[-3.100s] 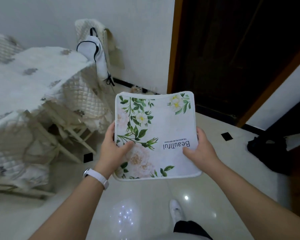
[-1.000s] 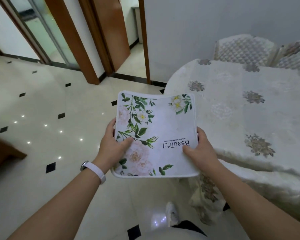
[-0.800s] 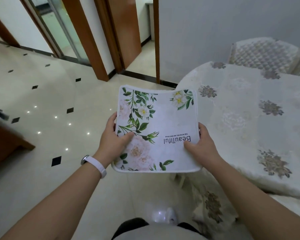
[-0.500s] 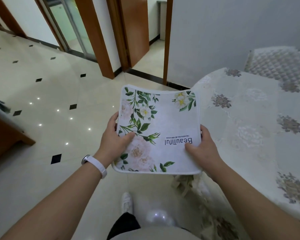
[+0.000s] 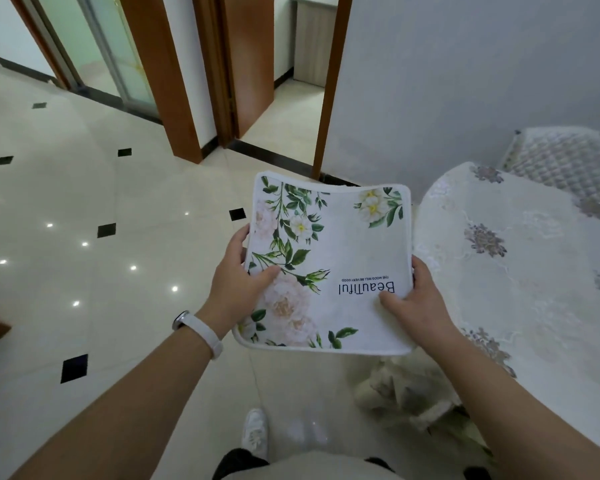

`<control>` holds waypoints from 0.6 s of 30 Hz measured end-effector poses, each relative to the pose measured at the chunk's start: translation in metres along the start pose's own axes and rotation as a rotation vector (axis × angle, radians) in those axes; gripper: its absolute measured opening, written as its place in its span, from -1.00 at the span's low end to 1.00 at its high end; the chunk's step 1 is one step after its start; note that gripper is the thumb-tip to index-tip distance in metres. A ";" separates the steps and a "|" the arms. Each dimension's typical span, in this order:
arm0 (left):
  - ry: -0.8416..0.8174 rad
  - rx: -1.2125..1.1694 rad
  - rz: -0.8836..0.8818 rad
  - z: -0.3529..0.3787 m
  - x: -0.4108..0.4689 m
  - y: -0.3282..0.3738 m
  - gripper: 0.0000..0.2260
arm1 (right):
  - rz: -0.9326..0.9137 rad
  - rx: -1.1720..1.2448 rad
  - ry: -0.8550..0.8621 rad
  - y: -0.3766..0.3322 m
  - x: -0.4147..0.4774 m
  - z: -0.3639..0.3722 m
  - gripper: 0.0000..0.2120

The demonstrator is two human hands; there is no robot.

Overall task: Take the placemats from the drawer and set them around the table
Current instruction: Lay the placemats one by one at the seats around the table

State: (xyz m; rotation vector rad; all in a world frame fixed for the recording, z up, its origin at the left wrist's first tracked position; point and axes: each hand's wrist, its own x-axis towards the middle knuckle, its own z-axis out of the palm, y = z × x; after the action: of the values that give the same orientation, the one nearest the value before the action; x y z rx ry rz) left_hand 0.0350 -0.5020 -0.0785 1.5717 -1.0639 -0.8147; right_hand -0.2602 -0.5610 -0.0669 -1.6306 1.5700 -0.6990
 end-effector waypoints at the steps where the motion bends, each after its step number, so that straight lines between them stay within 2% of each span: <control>1: -0.017 -0.004 0.005 -0.006 0.012 -0.002 -0.33 | 0.008 0.005 0.022 -0.007 0.003 0.007 -0.41; 8: -0.190 -0.035 0.047 -0.005 0.077 -0.003 -0.35 | 0.119 0.012 0.154 -0.019 0.013 0.017 -0.36; 18: -0.377 -0.044 0.006 0.071 0.161 0.001 -0.36 | 0.265 0.038 0.294 0.014 0.060 -0.007 -0.36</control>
State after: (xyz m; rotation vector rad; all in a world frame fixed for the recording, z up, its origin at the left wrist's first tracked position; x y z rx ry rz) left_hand 0.0321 -0.6768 -0.0933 1.4079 -1.3066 -1.1521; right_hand -0.2678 -0.6204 -0.0809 -1.3017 1.9258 -0.8461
